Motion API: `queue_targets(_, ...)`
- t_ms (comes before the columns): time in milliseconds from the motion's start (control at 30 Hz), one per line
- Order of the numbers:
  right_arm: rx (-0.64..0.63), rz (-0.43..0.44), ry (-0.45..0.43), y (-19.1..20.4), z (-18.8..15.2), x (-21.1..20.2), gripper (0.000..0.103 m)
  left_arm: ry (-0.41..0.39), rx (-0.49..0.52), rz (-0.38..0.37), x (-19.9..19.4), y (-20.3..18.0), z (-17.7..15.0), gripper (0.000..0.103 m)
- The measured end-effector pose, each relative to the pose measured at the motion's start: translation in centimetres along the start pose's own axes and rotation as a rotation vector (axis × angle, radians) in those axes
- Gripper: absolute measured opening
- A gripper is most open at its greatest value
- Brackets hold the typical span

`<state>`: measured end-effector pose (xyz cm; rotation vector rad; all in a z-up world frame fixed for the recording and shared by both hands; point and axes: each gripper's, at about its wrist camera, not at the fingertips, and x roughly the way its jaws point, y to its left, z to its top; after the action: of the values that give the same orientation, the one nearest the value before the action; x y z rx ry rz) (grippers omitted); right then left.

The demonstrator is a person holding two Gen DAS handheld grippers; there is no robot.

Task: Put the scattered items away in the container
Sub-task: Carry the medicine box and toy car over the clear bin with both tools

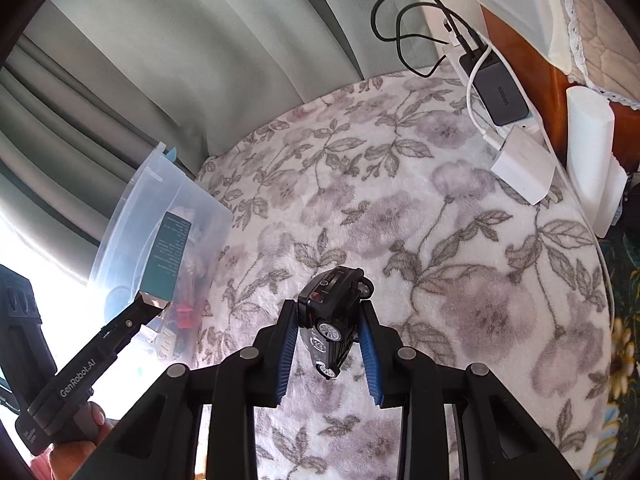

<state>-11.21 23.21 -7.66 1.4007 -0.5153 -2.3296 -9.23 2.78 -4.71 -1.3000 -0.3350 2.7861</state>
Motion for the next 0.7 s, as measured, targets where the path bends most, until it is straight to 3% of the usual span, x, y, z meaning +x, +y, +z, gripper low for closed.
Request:
queue_targets(367, -0.088, 0.040, -0.111, 4.3, 0.1, -4.2, 0.032, -0.114, -0.047, -0.029, -4.5, 1.4, 1.7, 0.017)
queue_targets(700, -0.185, 0.122, -0.206, 10.0, 0.7, -7.7, 0.032, -0.223, -0.113, -0.009, -8.5, 4.9, 3.4, 0.017)
